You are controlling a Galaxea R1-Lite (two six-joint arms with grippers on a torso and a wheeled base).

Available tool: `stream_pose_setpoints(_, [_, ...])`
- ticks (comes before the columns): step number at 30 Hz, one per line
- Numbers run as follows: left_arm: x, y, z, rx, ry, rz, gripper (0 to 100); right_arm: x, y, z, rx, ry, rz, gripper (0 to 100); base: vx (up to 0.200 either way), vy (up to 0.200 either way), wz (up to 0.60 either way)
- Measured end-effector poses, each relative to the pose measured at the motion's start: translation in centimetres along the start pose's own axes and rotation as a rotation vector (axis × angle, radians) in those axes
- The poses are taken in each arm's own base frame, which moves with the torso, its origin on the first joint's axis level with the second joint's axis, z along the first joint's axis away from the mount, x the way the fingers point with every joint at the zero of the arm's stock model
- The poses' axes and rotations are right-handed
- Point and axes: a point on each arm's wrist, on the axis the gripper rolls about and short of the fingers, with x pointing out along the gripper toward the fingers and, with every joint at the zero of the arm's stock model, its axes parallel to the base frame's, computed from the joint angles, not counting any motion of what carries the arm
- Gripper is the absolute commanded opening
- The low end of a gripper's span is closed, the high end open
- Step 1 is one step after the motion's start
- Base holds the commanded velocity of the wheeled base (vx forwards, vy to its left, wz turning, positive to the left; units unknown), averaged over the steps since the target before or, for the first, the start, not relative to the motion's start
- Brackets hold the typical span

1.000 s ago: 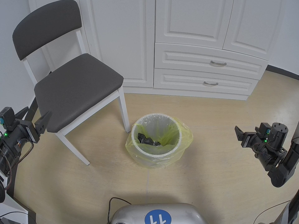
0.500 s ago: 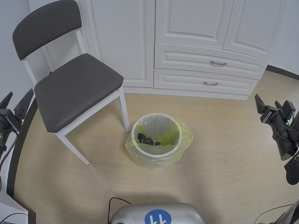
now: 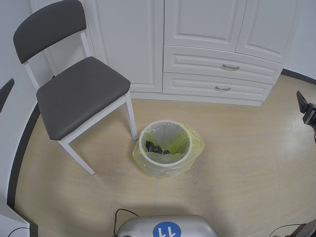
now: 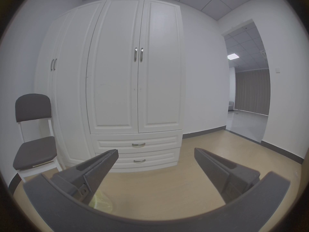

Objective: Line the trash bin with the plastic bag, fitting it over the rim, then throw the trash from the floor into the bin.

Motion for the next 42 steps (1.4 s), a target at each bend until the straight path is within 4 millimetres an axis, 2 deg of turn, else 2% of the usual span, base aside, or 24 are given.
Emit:
stream_pose_setpoints(5, [-2.4,-0.4,1.9,0.001,-0.041,0.001,100,-2.0,-1.6,2.6,0.01,-0.05,-0.066,100,0.0,0.0,0.0])
stream_pose_setpoints(13, [-6.5,-0.7,2.3,0.006,-0.061,0.004,100,-6.4,-4.2,4.6,0.019,-0.099,-0.138,100,0.0,0.0,0.0])
stream_pose_setpoints(21, [-11.2,-1.1,2.6,0.024,-0.027,0.015,100,-12.3,-6.5,4.3,-0.024,-0.006,-0.143,100,0.0,0.0,0.0])
stream_pose_setpoints(24, [-13.6,-1.2,2.6,0.042,-0.039,0.036,100,-14.9,-7.5,4.4,-0.017,-0.02,-0.147,100,0.0,0.0,0.0])
stream_pose_setpoints(31, [-18.0,-1.4,2.4,0.061,-0.089,0.065,100,-19.3,-9.1,4.2,0.002,-0.065,-0.154,100,0.0,0.0,0.0])
stream_pose_setpoints(36, [-20.2,-1.4,1.6,0.062,-0.113,0.066,100,-21.4,-9.7,3.6,0.026,-0.106,-0.166,100,0.0,0.0,0.0])
stream_pose_setpoints(42, [-21.4,-1.0,0.4,0.056,-0.136,0.098,100,-22.2,-9.8,2.8,0.065,-0.122,-0.137,100,0.0,0.0,0.0])
